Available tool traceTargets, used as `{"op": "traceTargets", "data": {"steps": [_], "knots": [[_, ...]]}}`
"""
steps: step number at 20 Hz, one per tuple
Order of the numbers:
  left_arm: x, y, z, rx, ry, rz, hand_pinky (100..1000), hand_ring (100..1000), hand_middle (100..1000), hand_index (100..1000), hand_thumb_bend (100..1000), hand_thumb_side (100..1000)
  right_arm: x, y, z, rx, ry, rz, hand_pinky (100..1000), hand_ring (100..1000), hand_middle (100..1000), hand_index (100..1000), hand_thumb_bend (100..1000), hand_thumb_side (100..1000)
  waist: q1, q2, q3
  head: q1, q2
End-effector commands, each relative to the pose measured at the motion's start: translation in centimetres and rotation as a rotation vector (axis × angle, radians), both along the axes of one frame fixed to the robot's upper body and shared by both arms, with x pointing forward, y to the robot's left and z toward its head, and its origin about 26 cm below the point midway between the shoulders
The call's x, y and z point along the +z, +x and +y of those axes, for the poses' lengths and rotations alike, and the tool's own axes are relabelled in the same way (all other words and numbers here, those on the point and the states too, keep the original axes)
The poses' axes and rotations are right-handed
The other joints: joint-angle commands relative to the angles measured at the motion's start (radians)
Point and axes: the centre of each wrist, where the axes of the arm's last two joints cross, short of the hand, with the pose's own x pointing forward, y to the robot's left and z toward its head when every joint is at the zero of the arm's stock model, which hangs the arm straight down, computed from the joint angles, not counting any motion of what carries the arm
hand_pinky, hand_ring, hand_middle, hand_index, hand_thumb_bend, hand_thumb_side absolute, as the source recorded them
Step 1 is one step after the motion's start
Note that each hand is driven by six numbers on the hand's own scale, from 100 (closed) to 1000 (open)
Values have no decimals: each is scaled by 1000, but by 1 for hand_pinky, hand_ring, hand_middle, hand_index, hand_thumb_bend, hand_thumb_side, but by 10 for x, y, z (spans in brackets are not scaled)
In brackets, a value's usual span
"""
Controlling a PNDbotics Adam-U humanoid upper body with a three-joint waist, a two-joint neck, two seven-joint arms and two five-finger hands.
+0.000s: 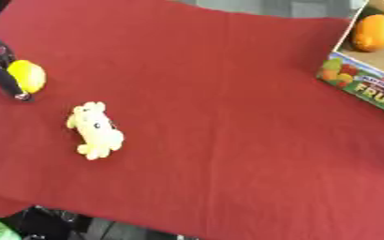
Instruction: Pick up the objects with one hand, pass them to the other hand, and then place them into the box on the other side of the table.
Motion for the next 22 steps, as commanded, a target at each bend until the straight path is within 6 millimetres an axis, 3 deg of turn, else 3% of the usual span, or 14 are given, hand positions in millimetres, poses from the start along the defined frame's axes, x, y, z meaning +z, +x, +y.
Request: {"op": "traceTargets", "data": {"steps": [1, 8, 11, 17, 22], "knots": [[11, -2, 6, 39, -16, -32, 807, 781, 755, 793, 579, 221, 12, 0, -3, -3, -41, -15, 968, 1000, 796, 977, 100, 537, 2, -13, -2, 3, -12], [7, 0, 5, 57, 11, -82, 795, 768, 734, 742, 409, 200, 8, 1, -5, 0, -53, -3, 970, 1000, 794, 979, 100, 539, 1, -8, -5, 9, -16], [4, 1, 6, 60, 11, -84, 791, 761, 719, 704, 327, 134, 7, 1, -6, 2, -57, 2, 970, 1000, 793, 979, 100, 539, 1, -7, -5, 10, -15], [4, 0, 6, 64, 16, -92, 770, 736, 677, 601, 265, 100, 8, 2, -7, 8, -59, 1, 971, 1000, 791, 979, 100, 538, 1, -9, -3, 10, -12], [16, -7, 1, 43, 45, -152, 749, 714, 647, 571, 241, 100, 11, 2, -8, 11, -60, -4, 971, 1000, 791, 979, 100, 536, 2, -17, 2, 2, -4]]}}
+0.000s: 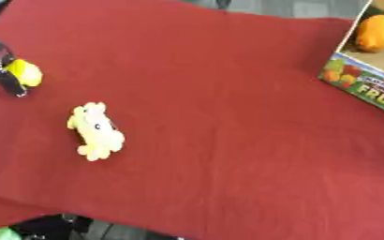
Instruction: Pick up the objects with one hand, pass them to the other hand, and then place them into the box on the other side of the table.
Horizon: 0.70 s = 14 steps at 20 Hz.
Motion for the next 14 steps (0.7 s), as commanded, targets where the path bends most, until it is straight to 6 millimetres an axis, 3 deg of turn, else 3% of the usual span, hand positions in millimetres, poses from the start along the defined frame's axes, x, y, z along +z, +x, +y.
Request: {"op": "traceTargets", "data": {"steps": [1, 7, 14], "knots": [[29, -10, 2, -9, 40, -73, 743, 708, 640, 567, 230, 100, 20, -1, -6, -2, -39, -29, 970, 1000, 791, 978, 100, 535, 3, -24, 3, -11, 3], [59, -37, -24, -131, 85, -167, 732, 696, 628, 561, 215, 100, 26, -1, -5, 10, -36, -43, 970, 1000, 791, 977, 100, 533, 5, -36, 9, -35, 13], [78, -69, -59, -268, 95, -255, 716, 684, 618, 565, 143, 100, 34, 1, -3, 27, -33, -57, 968, 1000, 792, 975, 100, 530, 7, -47, 12, -39, -4]]}}
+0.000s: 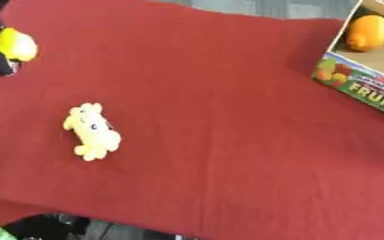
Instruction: Pick up the objects with one hand, pass them to the other hand, and then place them into the box on the other side of the table.
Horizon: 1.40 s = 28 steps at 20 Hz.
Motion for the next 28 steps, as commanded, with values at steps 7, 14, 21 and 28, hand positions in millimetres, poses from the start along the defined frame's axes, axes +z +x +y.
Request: {"op": "traceTargets", "data": {"steps": [7, 14, 21, 28], "knots": [[31, -50, -58, -258, -80, -131, 693, 670, 605, 576, 100, 100, 45, 8, 10, 61, -56, -91, 965, 1000, 796, 972, 100, 523, 5, -42, 0, -14, -23], [21, -56, -97, -427, -211, -168, 669, 656, 591, 591, 100, 172, 79, 28, 41, 191, -121, -194, 958, 1000, 811, 965, 100, 527, 3, -57, -2, -37, -6], [1, -48, -125, -537, -311, -192, 661, 653, 585, 592, 100, 222, 83, 51, 68, 309, -218, -238, 955, 1000, 821, 962, 100, 496, -9, -72, -12, -75, 19], [-16, -43, -147, -626, -355, -205, 652, 648, 580, 595, 100, 291, 81, 55, 83, 379, -325, -290, 952, 1000, 835, 963, 100, 421, -14, -75, -14, -115, 27]]}}
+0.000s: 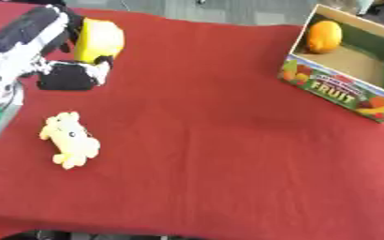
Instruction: Pick up the objects with one hand, pass them to the other hand, and then place them into the box on the other side of the table.
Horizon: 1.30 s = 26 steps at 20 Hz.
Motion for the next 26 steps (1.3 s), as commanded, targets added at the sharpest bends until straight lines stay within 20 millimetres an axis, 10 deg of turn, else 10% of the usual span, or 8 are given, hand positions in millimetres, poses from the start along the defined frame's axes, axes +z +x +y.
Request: {"op": "traceTargets", "data": {"steps": [1, 26], "knots": [[0, 1, -9, -36, -20, -33, 651, 648, 579, 595, 100, 295, 18, -1, 4, 20, -86, -67, 952, 1000, 836, 963, 100, 415, -1, -24, 0, -19, 9], [-54, 19, -61, -243, -123, -81, 633, 634, 566, 601, 100, 405, 7, 43, 63, 133, -412, -240, 950, 1000, 868, 979, 100, 100, -16, -21, 21, -86, 19]]}}
